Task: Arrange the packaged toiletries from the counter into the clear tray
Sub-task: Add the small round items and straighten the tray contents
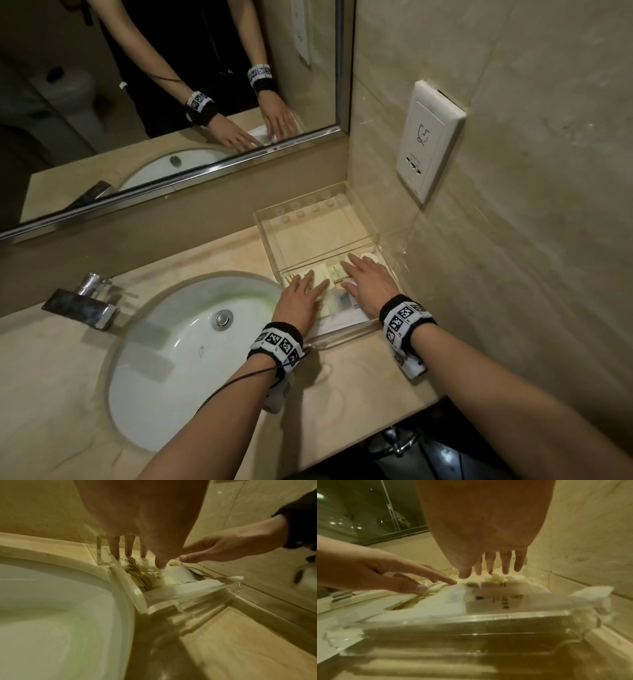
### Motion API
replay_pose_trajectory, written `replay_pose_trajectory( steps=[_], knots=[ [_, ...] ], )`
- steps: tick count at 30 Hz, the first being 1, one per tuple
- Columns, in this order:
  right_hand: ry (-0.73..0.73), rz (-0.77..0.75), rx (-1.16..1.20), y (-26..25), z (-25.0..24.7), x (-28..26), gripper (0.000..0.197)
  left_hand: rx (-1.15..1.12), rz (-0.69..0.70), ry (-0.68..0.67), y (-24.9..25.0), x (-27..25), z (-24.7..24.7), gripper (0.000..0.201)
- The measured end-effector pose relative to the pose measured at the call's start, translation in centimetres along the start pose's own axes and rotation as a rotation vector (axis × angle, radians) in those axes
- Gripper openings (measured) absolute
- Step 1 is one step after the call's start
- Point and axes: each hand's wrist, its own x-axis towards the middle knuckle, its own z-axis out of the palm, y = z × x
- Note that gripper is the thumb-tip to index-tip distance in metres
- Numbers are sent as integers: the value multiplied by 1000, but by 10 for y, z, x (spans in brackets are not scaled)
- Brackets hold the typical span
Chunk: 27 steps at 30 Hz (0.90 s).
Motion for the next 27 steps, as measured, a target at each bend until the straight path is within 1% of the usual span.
replay_pose_trajectory(
  steps=[1, 3, 8, 12, 14, 16, 18, 19, 21, 22, 24, 27],
  knots=[
    [-41, 5, -27, 1, 3, 2, 54, 14, -7, -10, 0, 1, 1, 50],
    [-71, 6, -45, 6, 8, 5, 55, 32, -17, -14, 0, 3, 2, 50],
    [-41, -23, -37, 17, 14, 6, 53, 30, -33, -10, -1, 8, 0, 46],
    [-41, -41, 29, 17, 9, 2, 51, 14, -17, -6, -1, 12, 0, 46],
    [14, -36, 127, 16, 0, -4, 48, -21, 1, 28, 0, 12, -5, 46],
    [150, -8, 243, 16, -10, -17, 43, -117, -7, 140, 0, 8, -14, 43],
    [264, 62, 369, 18, -17, -36, 36, -267, -69, 257, -3, -2, -22, 35],
    [289, 127, 444, 19, -18, -47, 31, -349, -116, 295, -7, -8, -23, 29],
    [319, 293, 585, 22, -14, -68, 18, -520, -253, 324, -15, -21, -22, 17],
    [332, 370, 633, 24, -10, -76, 14, -602, -329, 313, -19, -27, -20, 15],
    [300, 515, 740, 27, 3, -90, 20, -751, -486, 247, -25, -38, -14, 20],
    [142, 725, 974, 29, 22, -99, 34, -911, -671, 105, -32, -49, -2, 27]
  ],
)
